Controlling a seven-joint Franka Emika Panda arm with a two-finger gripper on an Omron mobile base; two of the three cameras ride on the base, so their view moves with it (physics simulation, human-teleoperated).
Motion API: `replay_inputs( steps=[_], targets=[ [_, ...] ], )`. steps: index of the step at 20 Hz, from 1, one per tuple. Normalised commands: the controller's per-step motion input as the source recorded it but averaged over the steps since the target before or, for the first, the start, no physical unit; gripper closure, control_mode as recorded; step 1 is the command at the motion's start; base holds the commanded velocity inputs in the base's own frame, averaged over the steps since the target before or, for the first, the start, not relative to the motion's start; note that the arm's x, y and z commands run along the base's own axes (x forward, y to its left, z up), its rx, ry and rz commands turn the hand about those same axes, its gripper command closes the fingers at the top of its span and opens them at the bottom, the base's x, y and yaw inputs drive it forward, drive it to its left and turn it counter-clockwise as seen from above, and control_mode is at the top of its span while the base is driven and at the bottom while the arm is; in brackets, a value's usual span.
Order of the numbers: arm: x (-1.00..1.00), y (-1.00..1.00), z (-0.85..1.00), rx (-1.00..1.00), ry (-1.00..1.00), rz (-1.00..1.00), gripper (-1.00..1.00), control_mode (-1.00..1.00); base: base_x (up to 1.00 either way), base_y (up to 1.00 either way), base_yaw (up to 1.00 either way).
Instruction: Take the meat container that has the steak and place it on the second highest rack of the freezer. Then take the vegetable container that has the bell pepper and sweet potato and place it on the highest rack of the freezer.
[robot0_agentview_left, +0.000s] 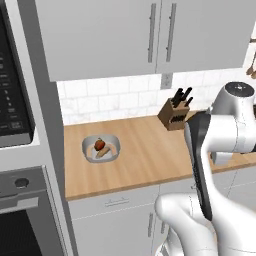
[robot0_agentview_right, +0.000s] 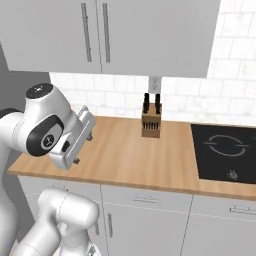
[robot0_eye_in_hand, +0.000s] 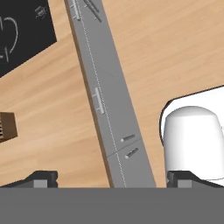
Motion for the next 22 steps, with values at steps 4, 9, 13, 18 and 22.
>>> replay_inputs(
  steps=[4,9,13,18,22],
  targets=[
    [0.0,0.0,0.0,0.0,0.0,0.0,-1.0,1.0,0.43,0.17,0.0],
    [0.0,0.0,0.0,0.0,0.0,0.0,-1.0,1.0,0.44,0.15,0.0],
    [0.0,0.0,0.0,0.0,0.0,0.0,-1.0,1.0,0.19,0.03,0.0],
    [0.04,-0.02,-0.03,0.0,0.03,0.12,-1.0,-1.0,0.0,-0.04,0.0],
    [0.42,0.39,-0.31,0.0,0.24,0.52,-1.0,-1.0,0.0,0.0,0.0]
  ],
)
